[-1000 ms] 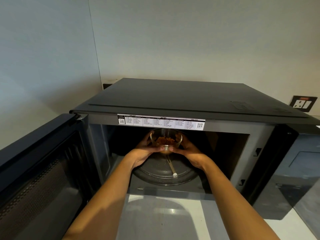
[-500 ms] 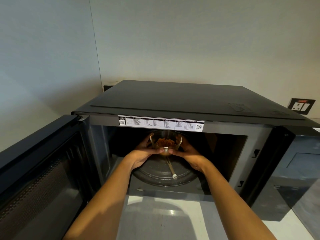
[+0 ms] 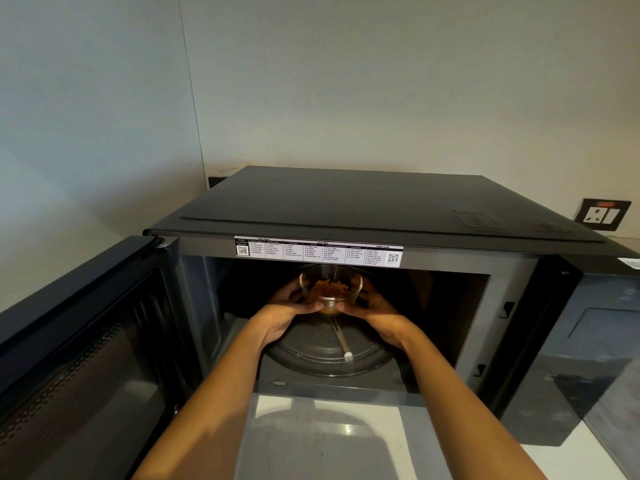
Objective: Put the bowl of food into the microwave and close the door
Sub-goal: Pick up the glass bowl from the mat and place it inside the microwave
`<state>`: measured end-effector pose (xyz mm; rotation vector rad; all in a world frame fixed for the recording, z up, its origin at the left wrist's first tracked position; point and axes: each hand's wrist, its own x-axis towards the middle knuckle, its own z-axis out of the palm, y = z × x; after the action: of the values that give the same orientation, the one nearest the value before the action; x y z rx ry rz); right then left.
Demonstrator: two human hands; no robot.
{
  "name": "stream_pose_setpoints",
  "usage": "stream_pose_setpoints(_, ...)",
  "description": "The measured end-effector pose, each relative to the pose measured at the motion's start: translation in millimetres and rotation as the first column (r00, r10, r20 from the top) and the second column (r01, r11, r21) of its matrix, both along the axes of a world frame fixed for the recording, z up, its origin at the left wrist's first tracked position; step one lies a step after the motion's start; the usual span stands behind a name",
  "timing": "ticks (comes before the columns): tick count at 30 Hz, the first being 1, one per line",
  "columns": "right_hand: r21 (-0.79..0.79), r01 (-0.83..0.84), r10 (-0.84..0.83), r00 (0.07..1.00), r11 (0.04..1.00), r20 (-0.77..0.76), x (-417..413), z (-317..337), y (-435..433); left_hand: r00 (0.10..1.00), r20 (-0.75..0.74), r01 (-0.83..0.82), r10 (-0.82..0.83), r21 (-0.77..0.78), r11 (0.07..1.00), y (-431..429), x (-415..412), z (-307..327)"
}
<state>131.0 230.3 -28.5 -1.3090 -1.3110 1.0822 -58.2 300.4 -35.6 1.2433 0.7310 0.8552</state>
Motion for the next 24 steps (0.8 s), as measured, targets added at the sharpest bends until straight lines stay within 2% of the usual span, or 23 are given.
stream_pose_setpoints(10, 0.005, 0.001, -0.001, 1.000, 1.000, 0.002, -2, 0, -5, 0.998, -0.052, -0.017, 0.018, 0.024, 1.000, -9, -8, 6)
stream_pose_setpoints(18, 0.028, 0.091, -0.090, 0.996, 0.995, -0.025, -8, 8, -22, 0.982, -0.018, -0.186, 0.186, -0.008, 0.983, -34, -2, 14)
stream_pose_setpoints(24, 0.021, 0.101, -0.102, 0.993, 0.995, 0.066, -9, 7, -46, 0.969, -0.061, -0.239, 0.241, 0.026, 0.971, -71, -1, 24)
